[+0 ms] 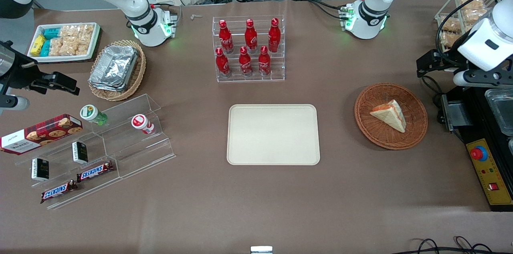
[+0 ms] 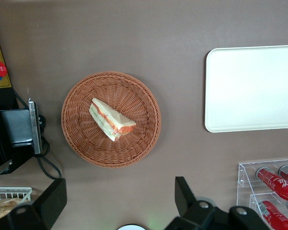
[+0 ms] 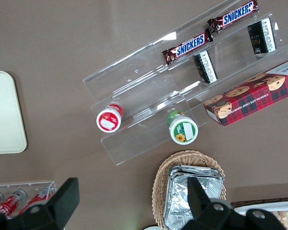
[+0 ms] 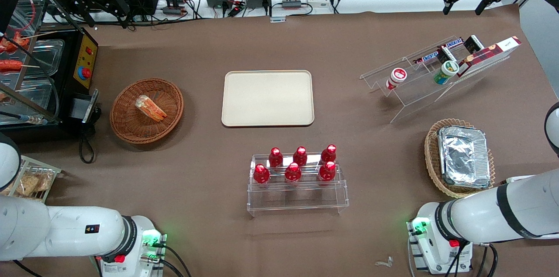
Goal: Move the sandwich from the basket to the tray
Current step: 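Move the left gripper down toward the sandwich in the wicker basket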
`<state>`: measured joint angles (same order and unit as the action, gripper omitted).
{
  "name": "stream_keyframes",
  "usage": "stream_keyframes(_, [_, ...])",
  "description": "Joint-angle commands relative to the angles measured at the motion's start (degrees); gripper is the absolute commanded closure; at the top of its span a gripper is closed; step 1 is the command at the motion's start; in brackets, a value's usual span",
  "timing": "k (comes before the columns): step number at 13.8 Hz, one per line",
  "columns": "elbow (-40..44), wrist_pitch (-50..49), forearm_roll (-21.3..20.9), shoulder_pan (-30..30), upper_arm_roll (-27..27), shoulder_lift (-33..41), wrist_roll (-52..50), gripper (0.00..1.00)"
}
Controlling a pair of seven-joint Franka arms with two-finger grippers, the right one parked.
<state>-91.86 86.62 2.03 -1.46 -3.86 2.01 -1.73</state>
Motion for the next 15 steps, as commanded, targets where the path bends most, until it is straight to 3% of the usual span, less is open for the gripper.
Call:
stream_keyframes(1, [-0.2, -0.8, -1.0, -0.2, -0.1, 0.7, -0.5, 0.0])
stream_keyframes(7, [-0.3, -1.1, -2.9, -0.1, -0.2, 0.5, -2.5, 0.0])
stream_keyframes(10, [-1.4, -1.1, -2.9, 0.1, 0.3, 0.5, -15.5, 0.0])
stream_keyframes(15, [-8.7, 3.5, -3.1, 0.4, 2.5, 1.5, -25.9, 0.0])
